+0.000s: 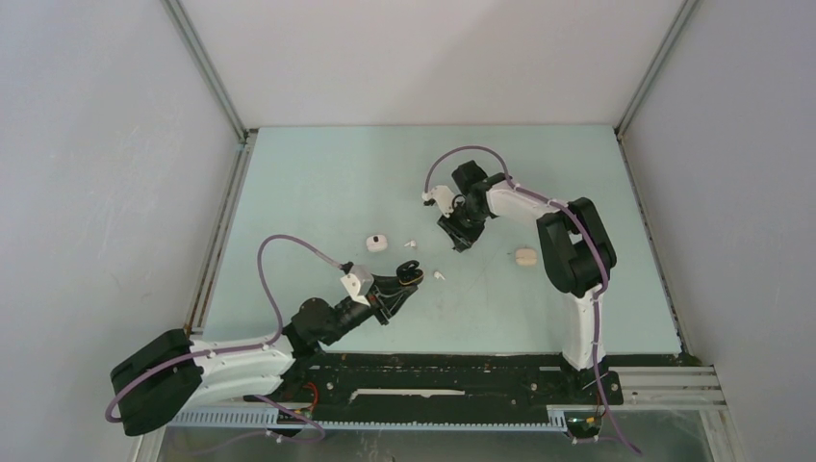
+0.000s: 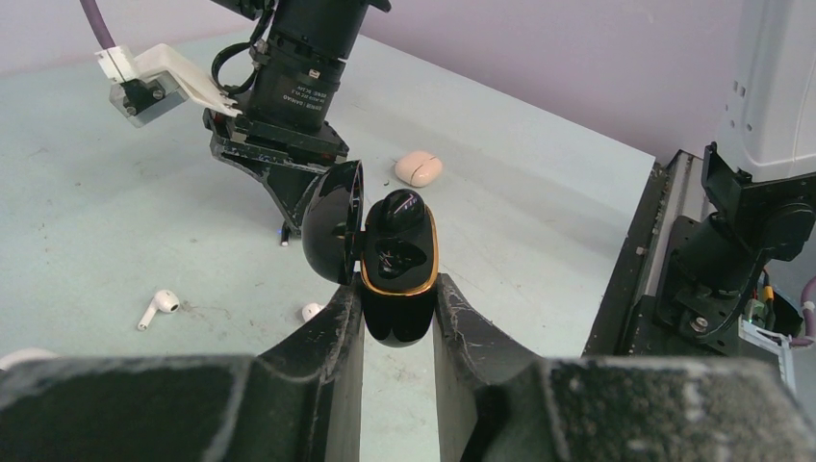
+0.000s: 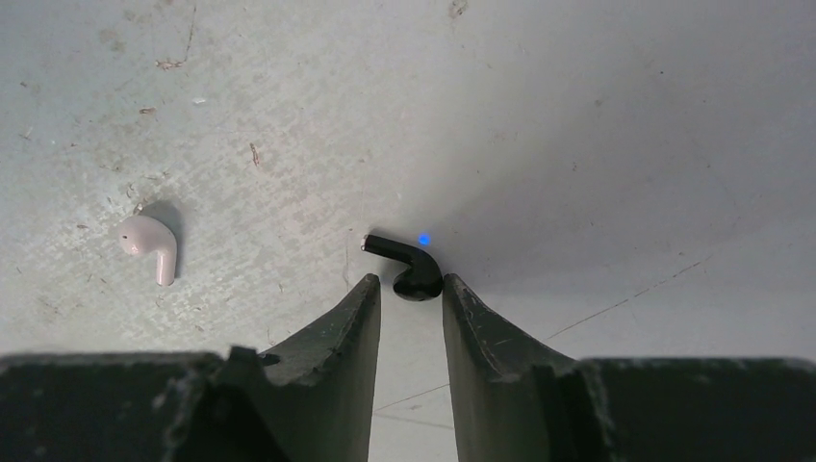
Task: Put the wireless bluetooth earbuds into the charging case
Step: Pick up the left earbud from the center of the board.
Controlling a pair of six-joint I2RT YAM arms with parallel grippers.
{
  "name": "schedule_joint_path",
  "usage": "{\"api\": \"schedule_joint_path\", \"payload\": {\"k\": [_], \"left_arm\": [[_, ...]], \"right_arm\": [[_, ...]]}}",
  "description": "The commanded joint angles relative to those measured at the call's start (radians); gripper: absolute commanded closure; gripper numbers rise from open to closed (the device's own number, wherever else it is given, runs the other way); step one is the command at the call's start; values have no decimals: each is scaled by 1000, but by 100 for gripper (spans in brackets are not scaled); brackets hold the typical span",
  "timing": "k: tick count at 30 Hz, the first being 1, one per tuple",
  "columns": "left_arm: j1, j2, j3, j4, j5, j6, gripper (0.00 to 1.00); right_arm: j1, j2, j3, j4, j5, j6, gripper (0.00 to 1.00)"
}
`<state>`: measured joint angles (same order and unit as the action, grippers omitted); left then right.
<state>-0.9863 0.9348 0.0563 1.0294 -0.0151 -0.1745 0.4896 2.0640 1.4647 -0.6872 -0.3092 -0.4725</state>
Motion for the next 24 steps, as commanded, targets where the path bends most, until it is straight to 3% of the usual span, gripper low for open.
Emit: {"api": "schedule_joint_path", "payload": {"k": [1,12,17,24], "left_arm": [[-5,16,25,66,7,12,100],[-6,26,23,75,7,2,100],[-5,24,21,79,7,0,100],[-5,-4,13,50,-5,9,100]], "right_arm": [[21,50,-19,-31,18,-26,68],[47,54,-26,-28,53,-40,77],[56,47,-26,-26,66,-32,86],[62,-98,-52,-30,54,4,94]]}}
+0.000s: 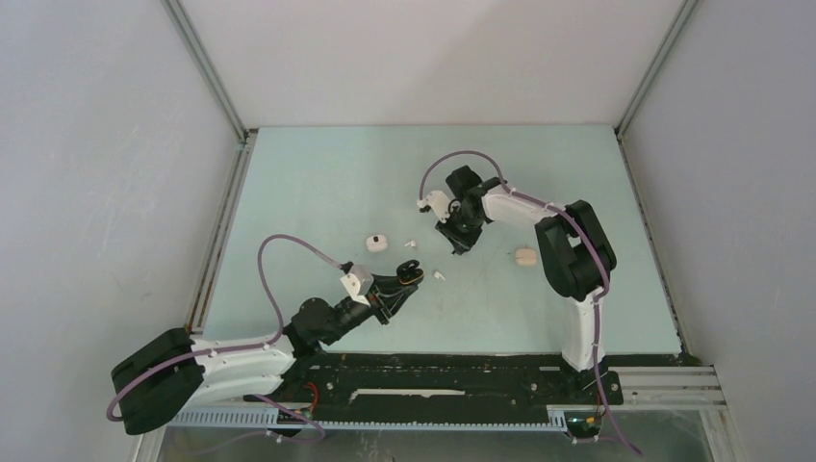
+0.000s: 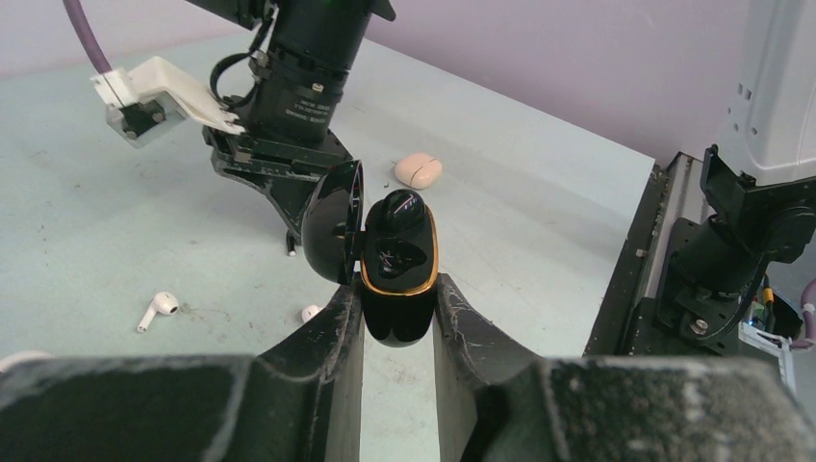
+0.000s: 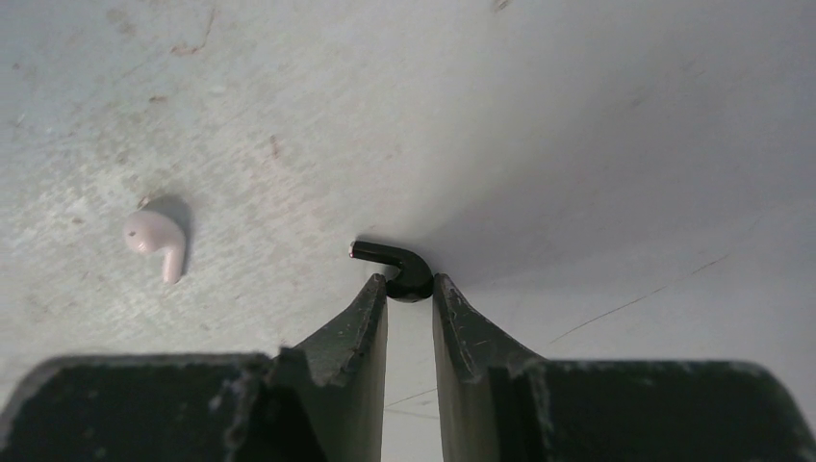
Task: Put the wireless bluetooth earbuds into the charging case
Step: Pick up the left earbud from the center of the board, then insert the left earbud into the left side groove of the charging case.
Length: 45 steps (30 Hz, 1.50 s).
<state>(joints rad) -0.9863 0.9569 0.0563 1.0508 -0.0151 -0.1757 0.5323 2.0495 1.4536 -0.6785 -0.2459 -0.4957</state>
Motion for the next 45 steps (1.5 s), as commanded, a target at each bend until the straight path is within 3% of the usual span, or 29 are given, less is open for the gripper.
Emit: {"api": "schedule_joint_path", "payload": {"k": [1,3,8,12,21,25,34,38,45], "left_arm": [[-7,-29,13,24,-9,13,100],[-5,-23,14,22,-21,16,100],[-5,58,31,76,-52,11,100],[-5,127,55,141,-51,-21,100],[-5,274,95,290,-60,-47,100],[-5,286,114,289,-80,-30,98],[-5,195,125,153,-35,134,99],[-5,156,80,194,-45,141,99],[-8,46,89,64,-37,152,100]], "right_arm": [[22,-112,-45,-43,-9,30,95],[28,-170,-54,-45,-8,34,100],[66,-284,-58,-41,37,11,100],[109,-356,-60,-47,168,-57,100],[156,-560,-112,127,369,-341,100],[172,-643,-112,219,404,-419,100],[261,-859,-167,185,423,-619,100],[398,-1000,-274,334,500,-755,100],[631,-1095,-577,720,609,-1007,100]]}}
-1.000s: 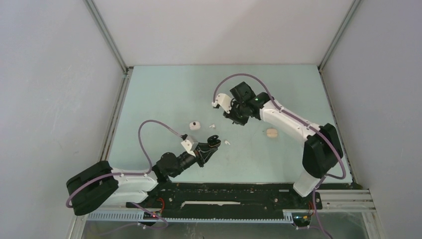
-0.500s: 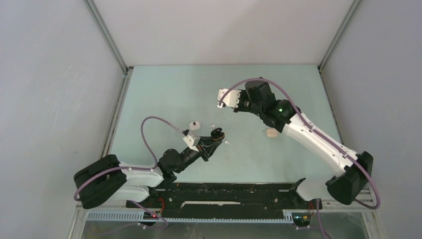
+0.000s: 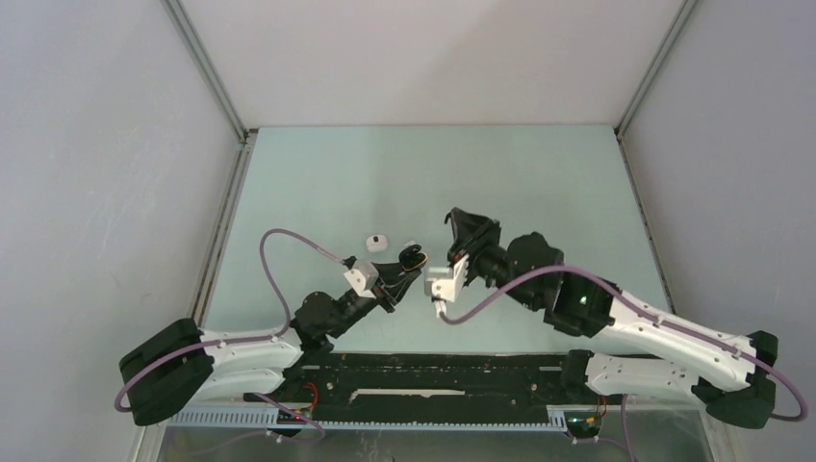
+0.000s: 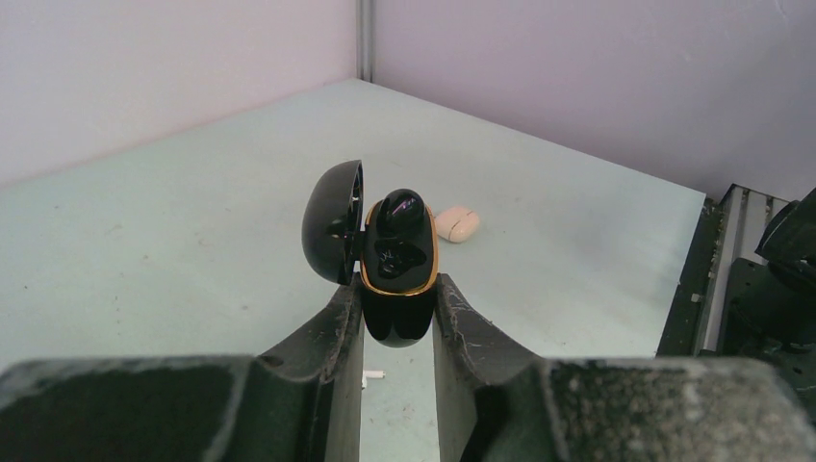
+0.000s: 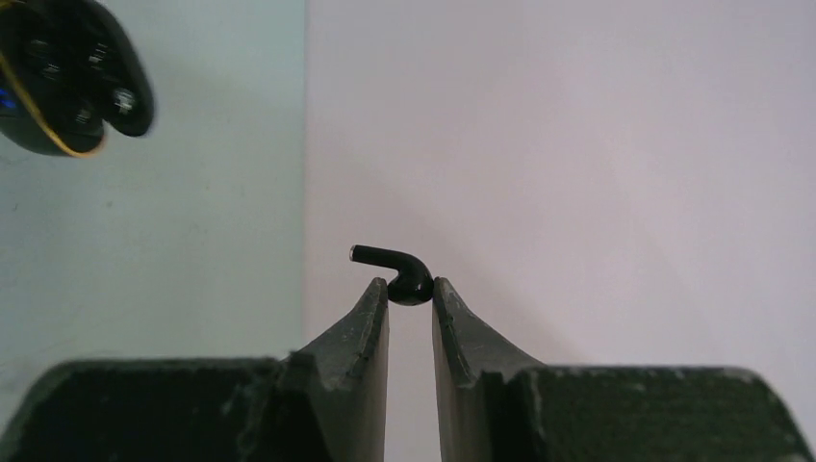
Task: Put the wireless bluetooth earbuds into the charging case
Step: Insert the left earbud into the left side groove of the charging case.
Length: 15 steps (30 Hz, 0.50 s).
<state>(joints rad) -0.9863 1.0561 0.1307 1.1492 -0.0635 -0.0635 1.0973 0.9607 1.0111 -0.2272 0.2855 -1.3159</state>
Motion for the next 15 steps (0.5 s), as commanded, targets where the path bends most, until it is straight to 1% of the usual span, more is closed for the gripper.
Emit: {"api": "schedule_joint_path", "payload": {"k": [1,3,7,9,15], "left_arm": [[-8,-60,12,-35,14,44,100],[-13,-74,7,-38,13,55,100],[-18,-80,7,-55,9,93,100],[-20,-70,10,-61,35,123,100],[-46,-50,14,-79,23,207,100]], "right_arm": [[80,-7,-173,318,71,-212,100],[107,4,-229,397,58,-242,100],[151,30,-258,455,21,-249,100],[170,36,-279,486,-3,-264,100],[179,34,-372,587,-89,-310,100]]}}
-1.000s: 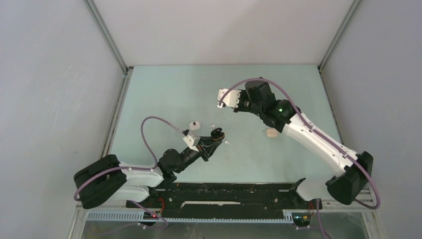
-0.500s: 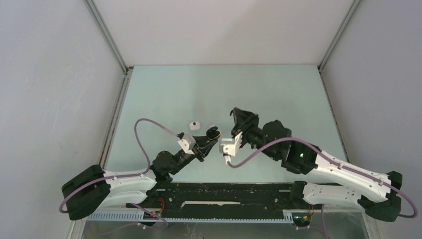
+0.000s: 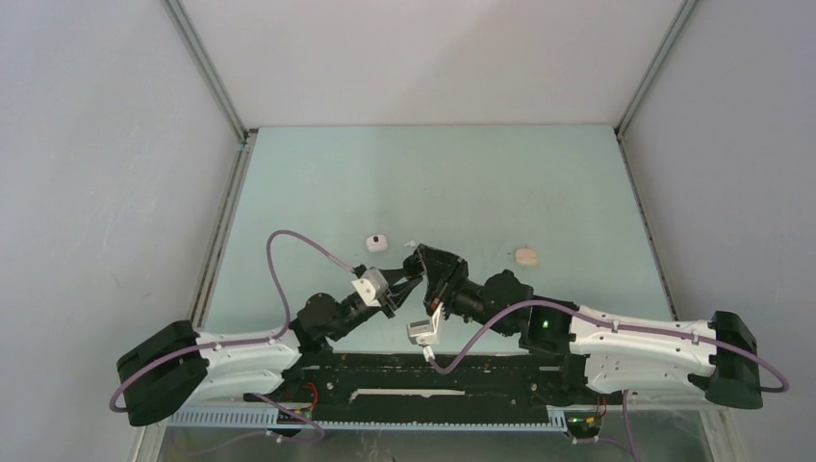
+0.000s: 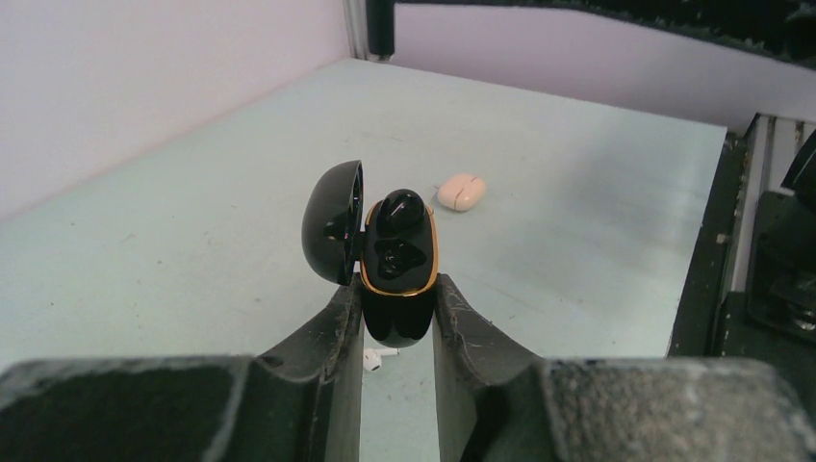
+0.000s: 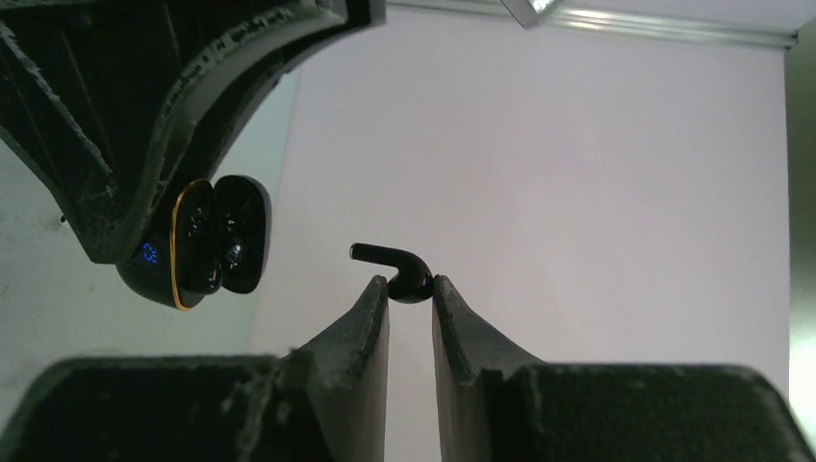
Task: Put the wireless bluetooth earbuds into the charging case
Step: Insert the left earbud into the left side groove of the charging case.
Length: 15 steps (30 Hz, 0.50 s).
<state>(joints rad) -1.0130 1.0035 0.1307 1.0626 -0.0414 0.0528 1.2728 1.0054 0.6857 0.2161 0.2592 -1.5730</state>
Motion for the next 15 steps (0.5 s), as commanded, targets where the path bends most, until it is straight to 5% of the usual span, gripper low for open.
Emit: {"api": "schedule_joint_path", "payload": {"k": [1,15], "left_arm": [[-23,-2,13,7,-3,99,100],[-37,15,6,25,-32,139,100]], "right_arm": [[1,-11,-57,154,-75,-59,100],[2,4,-89,124,-116,-75,100]]}}
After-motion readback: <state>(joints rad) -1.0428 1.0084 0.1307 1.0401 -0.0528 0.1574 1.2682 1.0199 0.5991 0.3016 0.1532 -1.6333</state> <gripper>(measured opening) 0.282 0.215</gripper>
